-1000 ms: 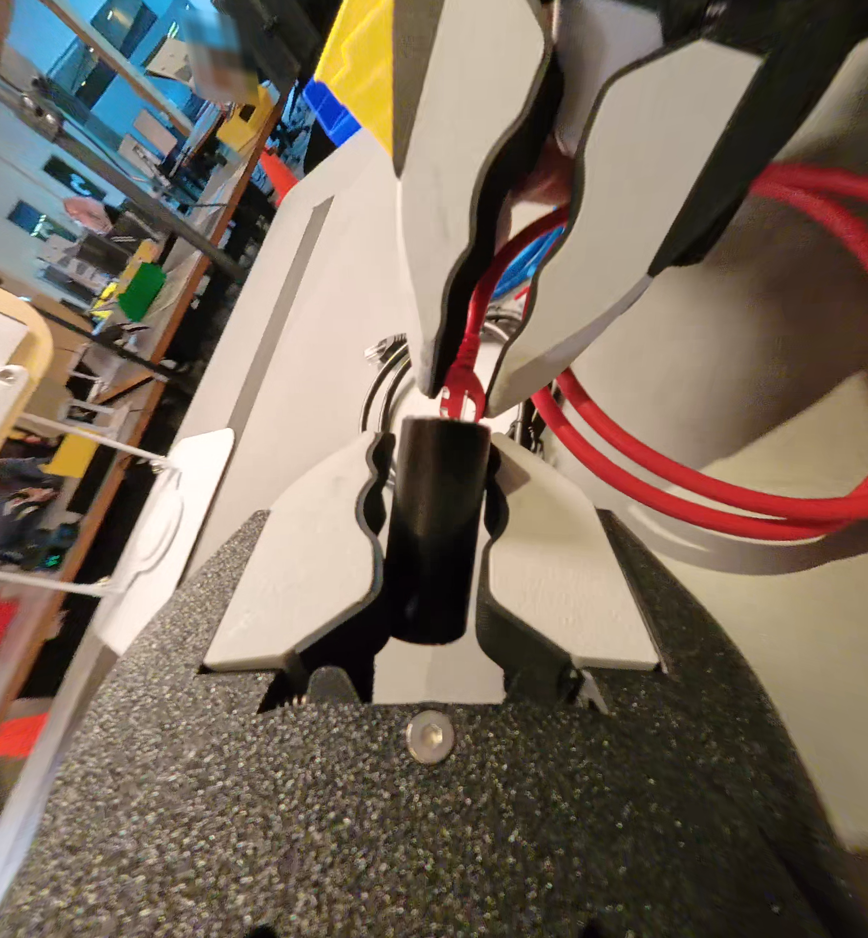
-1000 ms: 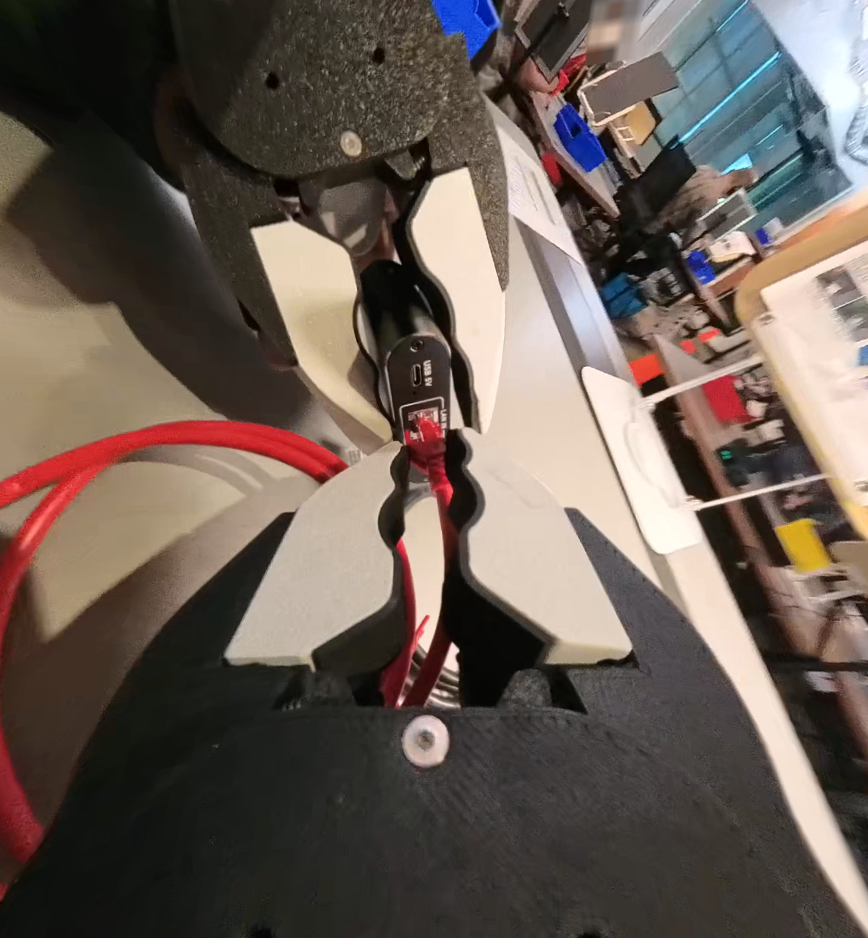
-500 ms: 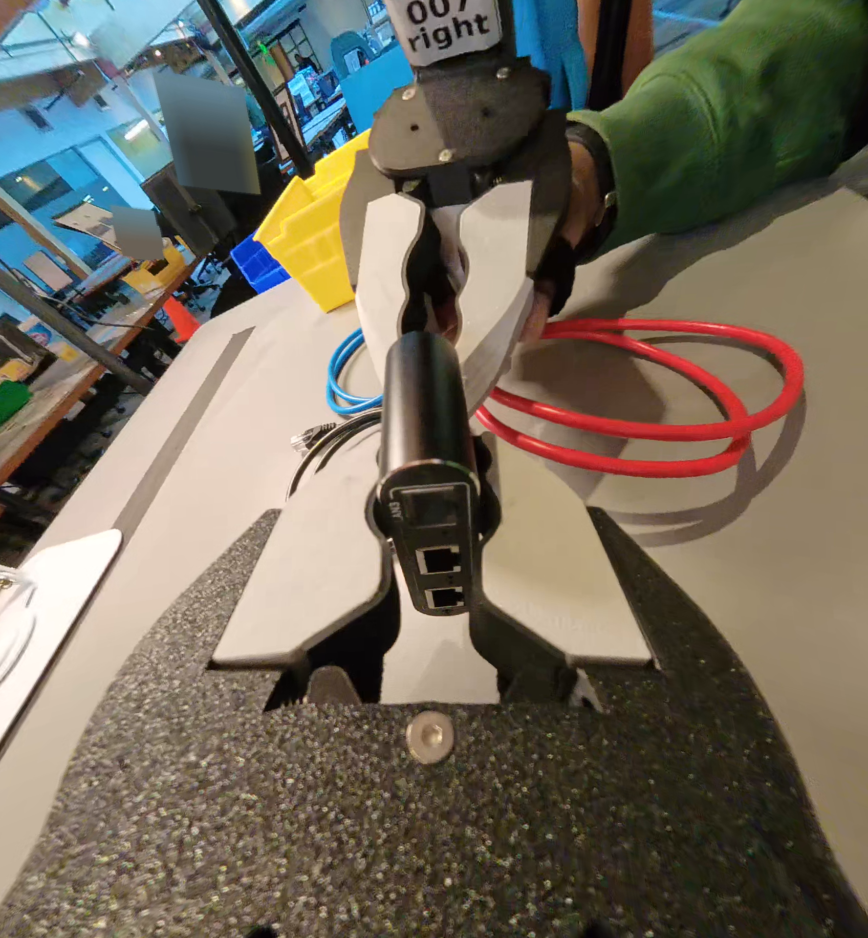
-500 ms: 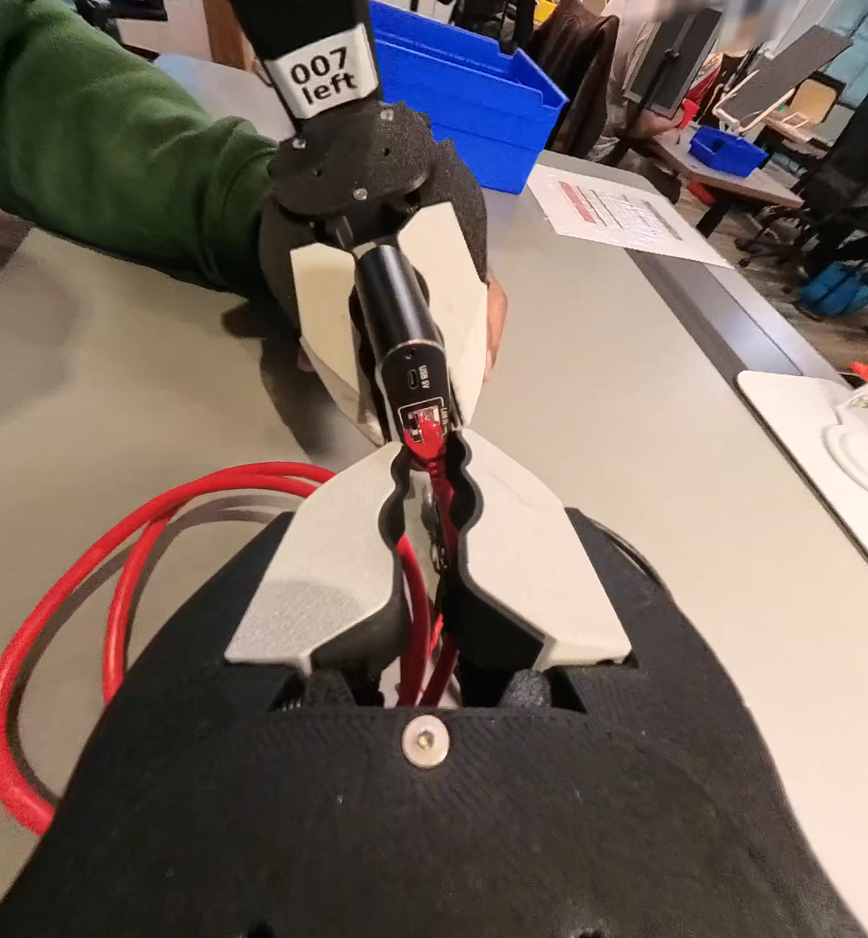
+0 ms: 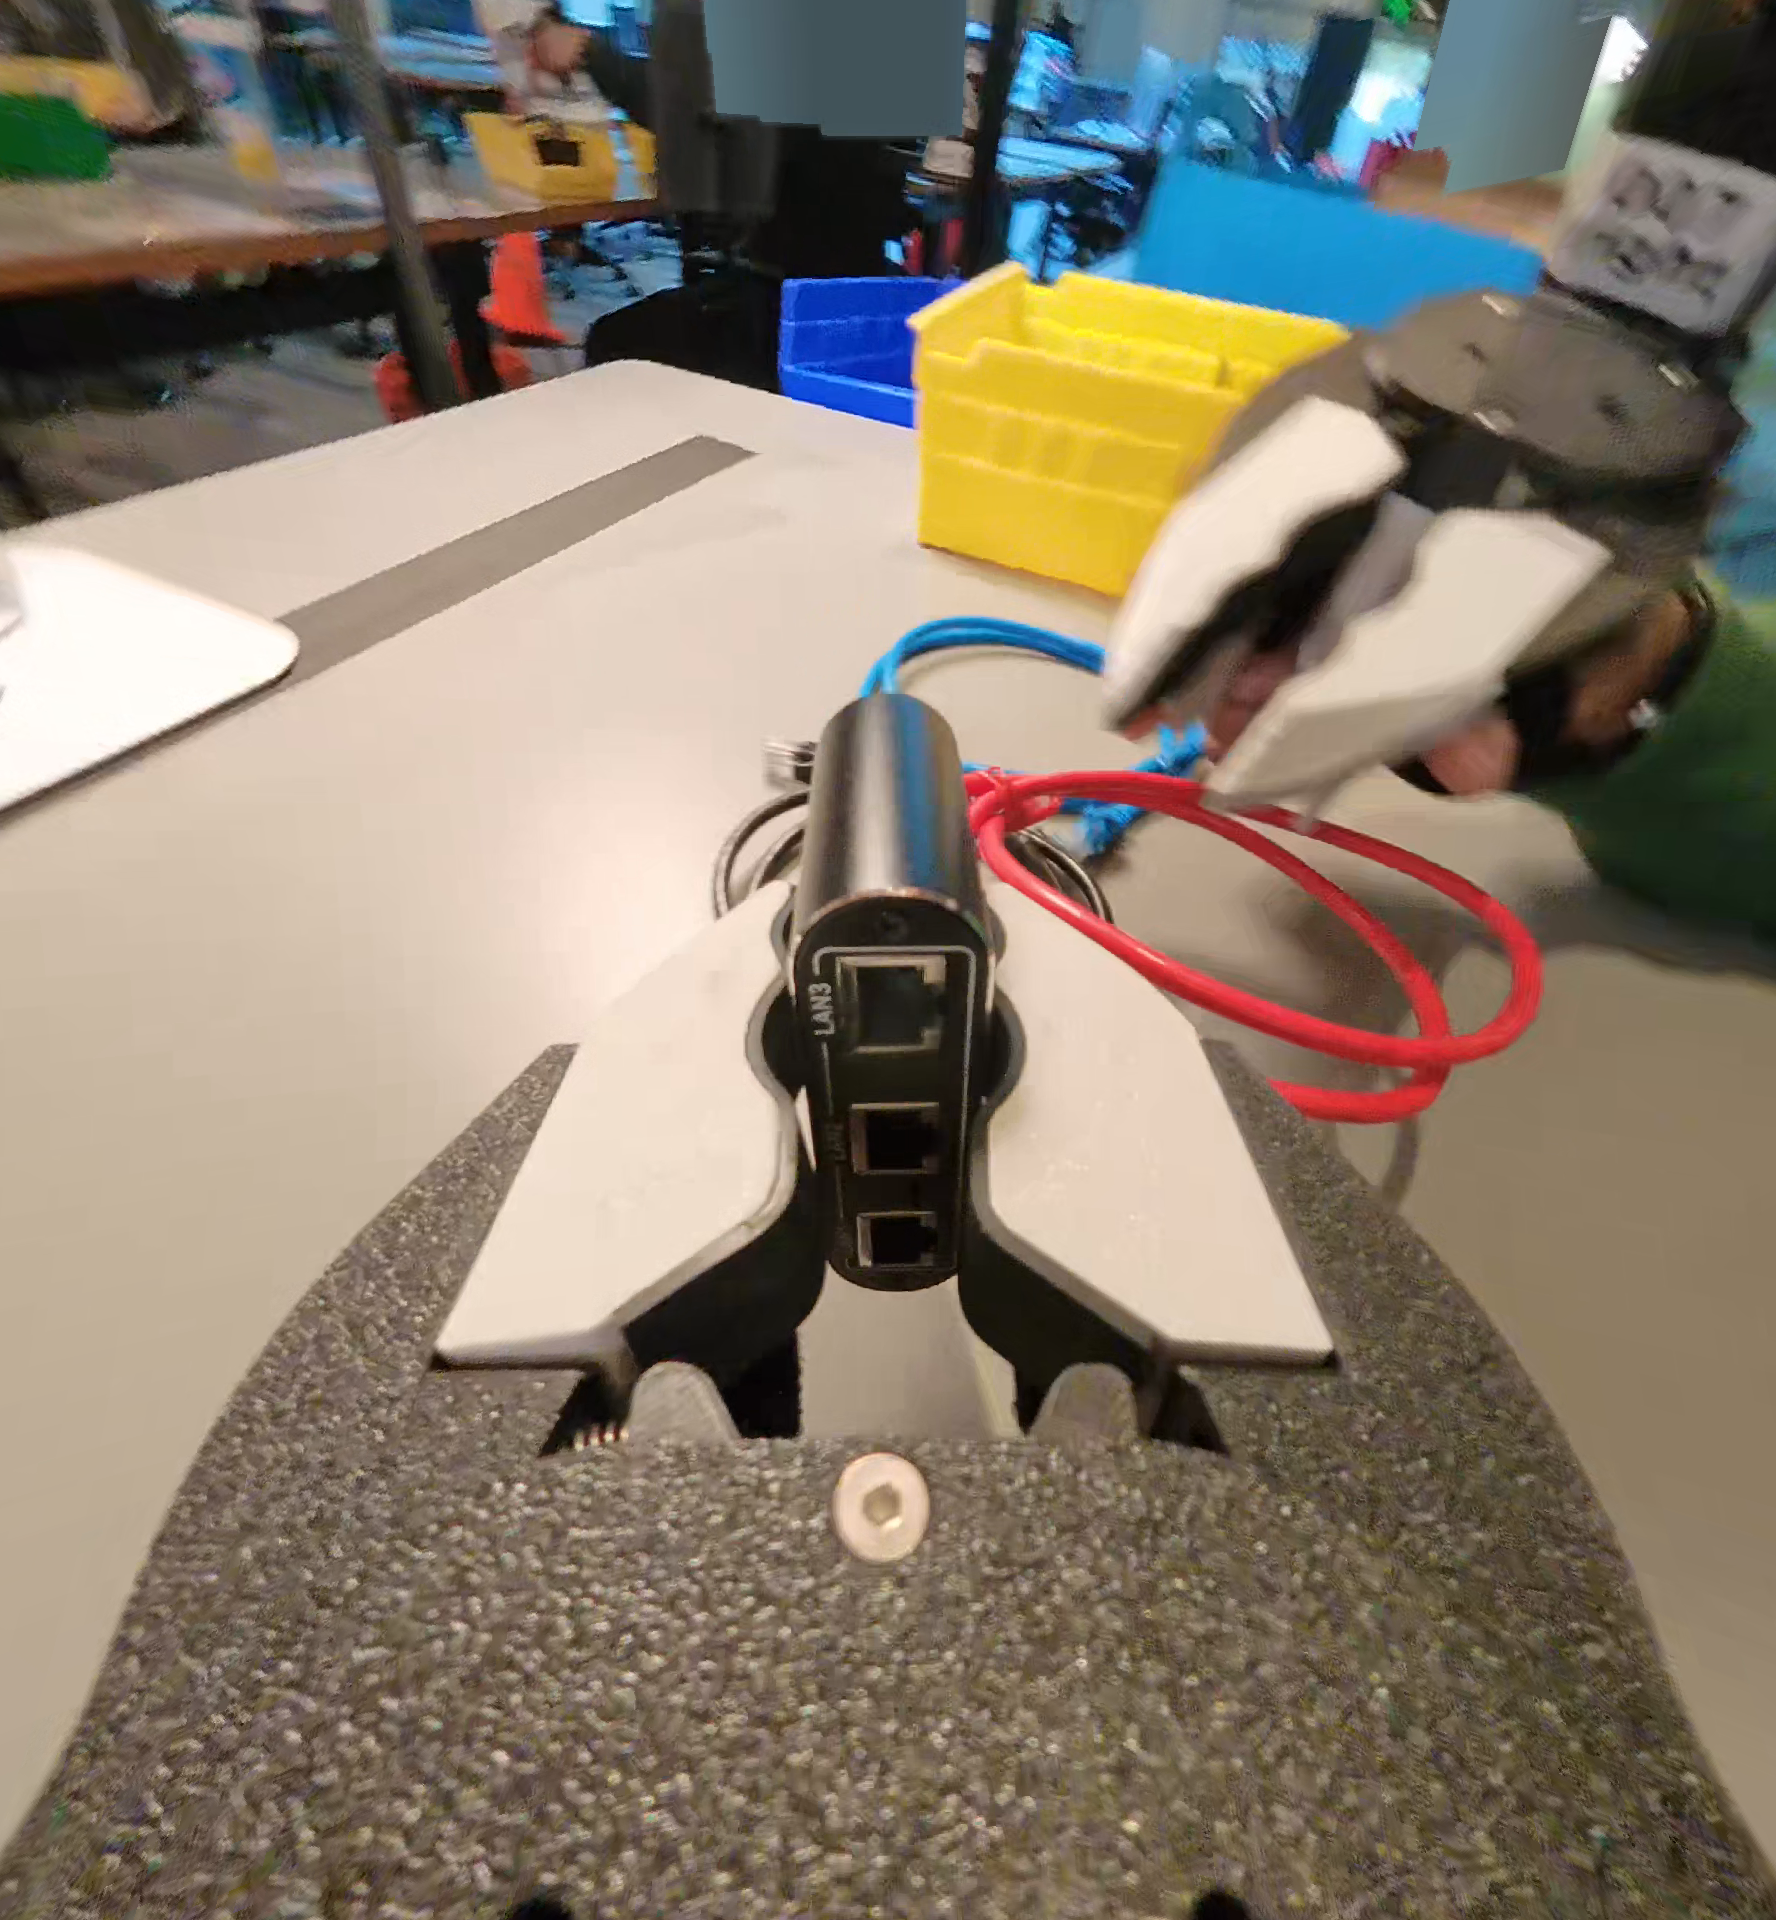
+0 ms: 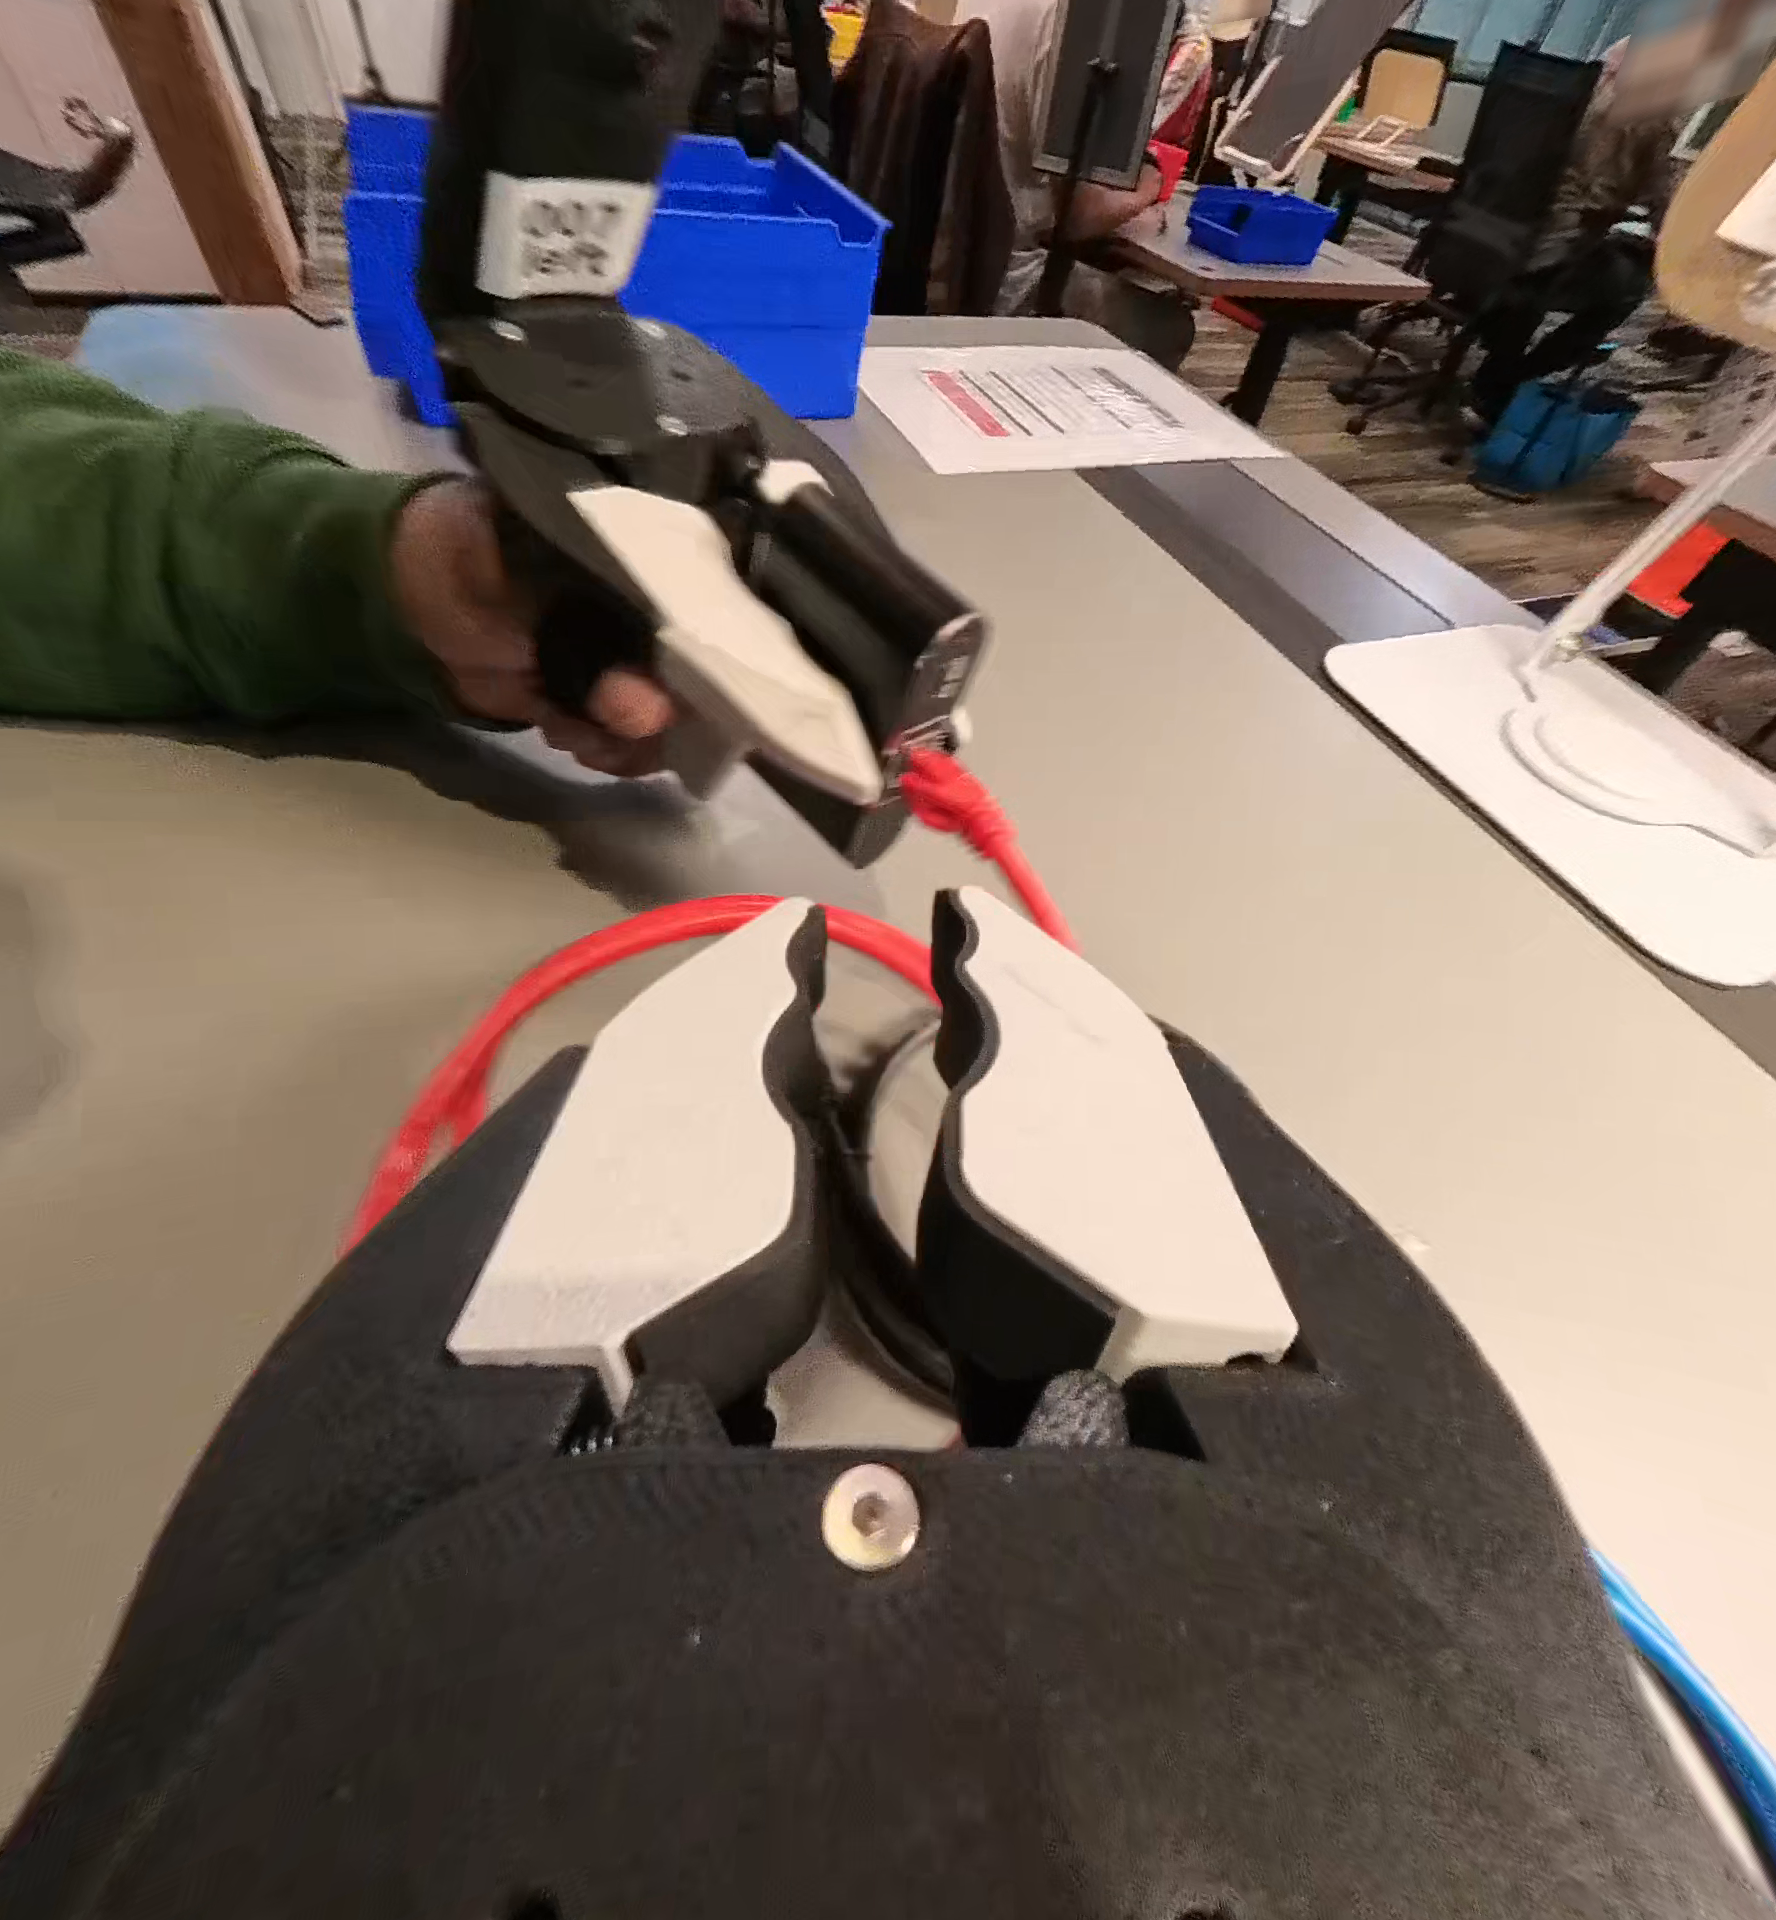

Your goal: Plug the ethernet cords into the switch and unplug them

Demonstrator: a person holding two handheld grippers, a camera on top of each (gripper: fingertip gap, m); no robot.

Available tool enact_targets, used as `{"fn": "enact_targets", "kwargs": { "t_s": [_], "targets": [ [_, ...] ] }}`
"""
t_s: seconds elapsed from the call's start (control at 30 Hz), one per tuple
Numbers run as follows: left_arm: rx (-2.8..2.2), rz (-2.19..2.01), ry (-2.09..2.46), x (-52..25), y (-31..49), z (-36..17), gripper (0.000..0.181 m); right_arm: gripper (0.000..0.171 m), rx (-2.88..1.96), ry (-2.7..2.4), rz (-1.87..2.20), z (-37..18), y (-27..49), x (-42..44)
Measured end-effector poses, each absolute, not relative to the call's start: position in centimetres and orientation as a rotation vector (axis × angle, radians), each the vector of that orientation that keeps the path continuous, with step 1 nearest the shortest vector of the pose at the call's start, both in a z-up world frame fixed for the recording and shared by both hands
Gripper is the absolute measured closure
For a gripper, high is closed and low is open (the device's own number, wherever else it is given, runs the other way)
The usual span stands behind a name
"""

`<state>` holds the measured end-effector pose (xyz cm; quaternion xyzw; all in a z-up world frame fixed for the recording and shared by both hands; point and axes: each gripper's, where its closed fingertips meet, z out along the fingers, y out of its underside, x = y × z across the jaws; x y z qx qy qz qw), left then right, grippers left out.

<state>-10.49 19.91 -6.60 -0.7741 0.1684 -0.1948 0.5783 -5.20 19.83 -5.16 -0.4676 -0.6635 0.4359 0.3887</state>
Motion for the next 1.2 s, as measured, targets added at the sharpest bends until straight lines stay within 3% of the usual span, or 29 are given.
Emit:
{"fn": "enact_targets", "kwargs": {
  "t_s": [0.27, 0.5, 0.93, 1.2],
  "targets": [
    [-1.814, -0.483, -0.016, -15.4, 21.0, -7.1, 0.154, 0.153, -1.121, -1.833, 1.314, -4.4, 12.9, -5.0],
    [-1.704, -0.464, -0.115, -16.5, 20.9, -5.8, 0.153, 0.151, -1.170, -1.796, 1.602, -4.4, 7.4, -6.9],
    [-1.476, -0.833, -0.150, -13.8, 19.3, -3.3, 0.154, 0.146, -1.518, -1.140, 1.647, -2.9, 16.2, -10.6],
    [-1.476, -0.916, 0.039, -10.7, 18.3, -2.9, 0.154, 0.134, -1.612, -1.101, 1.757, -4.6, 18.3, -10.2]
  ]
}}
